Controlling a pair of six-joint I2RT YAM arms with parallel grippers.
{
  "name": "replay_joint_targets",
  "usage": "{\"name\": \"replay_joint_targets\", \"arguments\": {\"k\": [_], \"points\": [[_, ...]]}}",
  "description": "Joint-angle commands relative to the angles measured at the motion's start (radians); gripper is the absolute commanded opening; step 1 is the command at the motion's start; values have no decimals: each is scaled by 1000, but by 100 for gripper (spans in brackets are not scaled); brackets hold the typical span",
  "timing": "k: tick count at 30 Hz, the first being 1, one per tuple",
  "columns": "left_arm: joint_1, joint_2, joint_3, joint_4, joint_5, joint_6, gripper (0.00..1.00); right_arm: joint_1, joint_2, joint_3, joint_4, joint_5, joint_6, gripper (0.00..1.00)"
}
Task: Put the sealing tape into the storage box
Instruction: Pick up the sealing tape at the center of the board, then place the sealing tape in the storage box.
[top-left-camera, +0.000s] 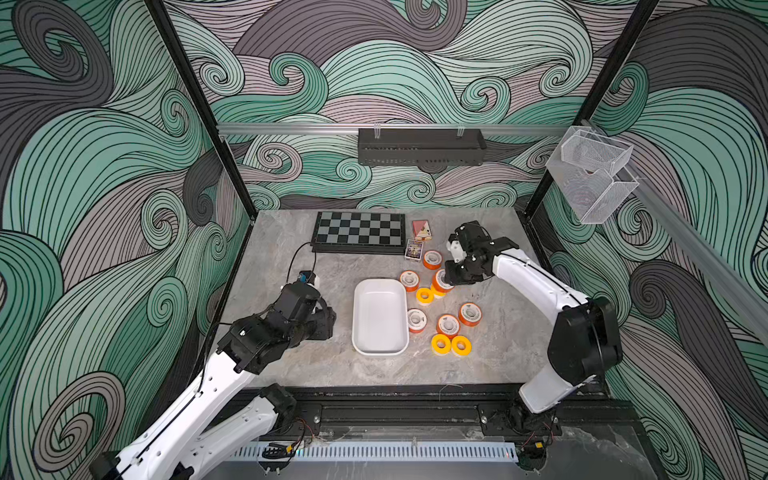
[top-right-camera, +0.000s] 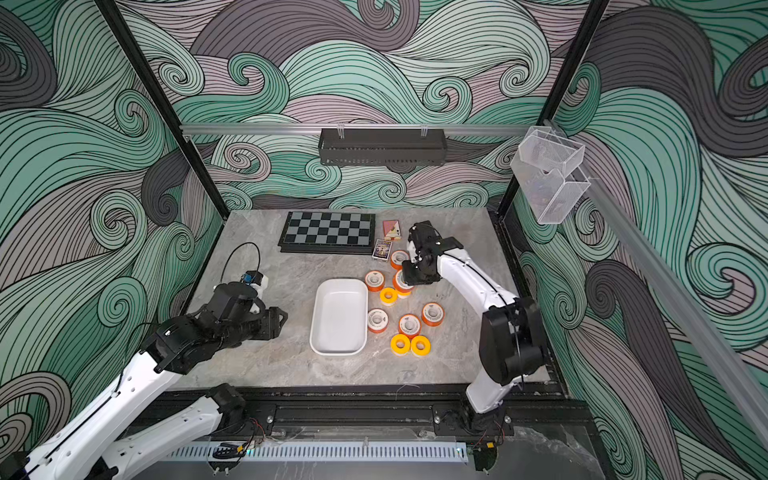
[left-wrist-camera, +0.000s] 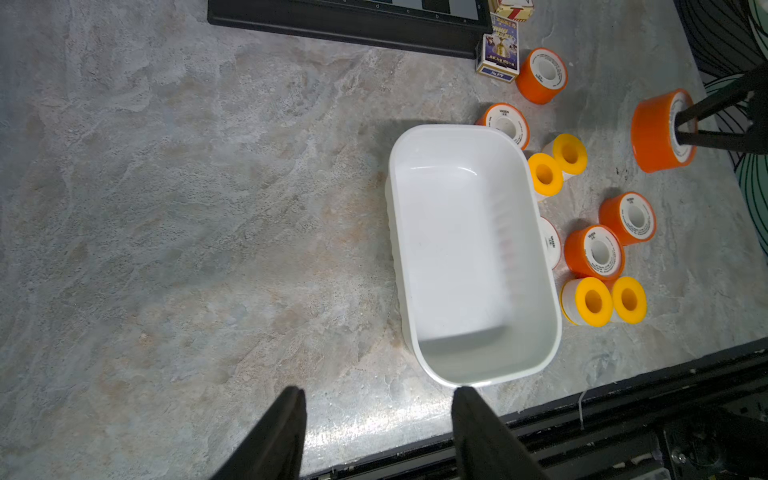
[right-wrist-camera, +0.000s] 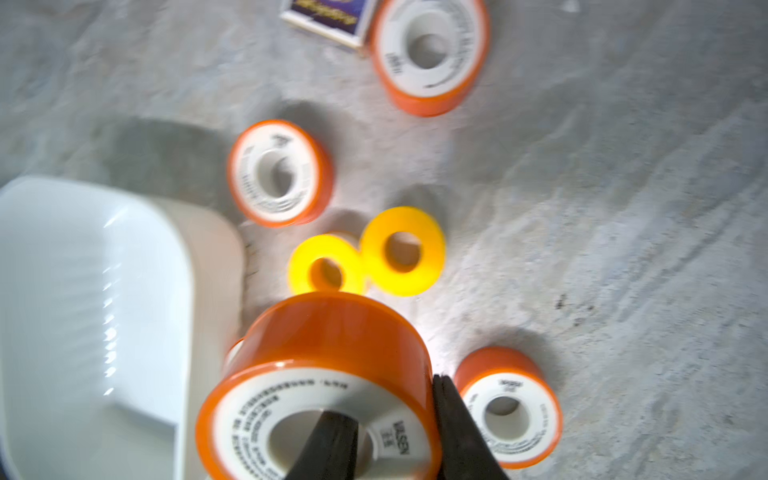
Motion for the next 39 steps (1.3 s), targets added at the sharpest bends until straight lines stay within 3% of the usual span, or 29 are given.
{"name": "replay_joint_targets", "arguments": {"k": [1,10,15,30,39], "points": [[-2,-19,-7,0,-13,11,60,101,-34,46,-43,-63,21,29],[-2,-24,-8,3,-12,11,60,324,116,195,-54,-78,52,29],[-3,-24,-8,4,-12,12,60,390,259,296,-66,-61,55,29],[-2,-20,-9,6,-3,15,60,405,595,584,-153,44,32,31],[-2,-22,-10,5,-6,17,60,405,693,690,-188,95,27,31]]}}
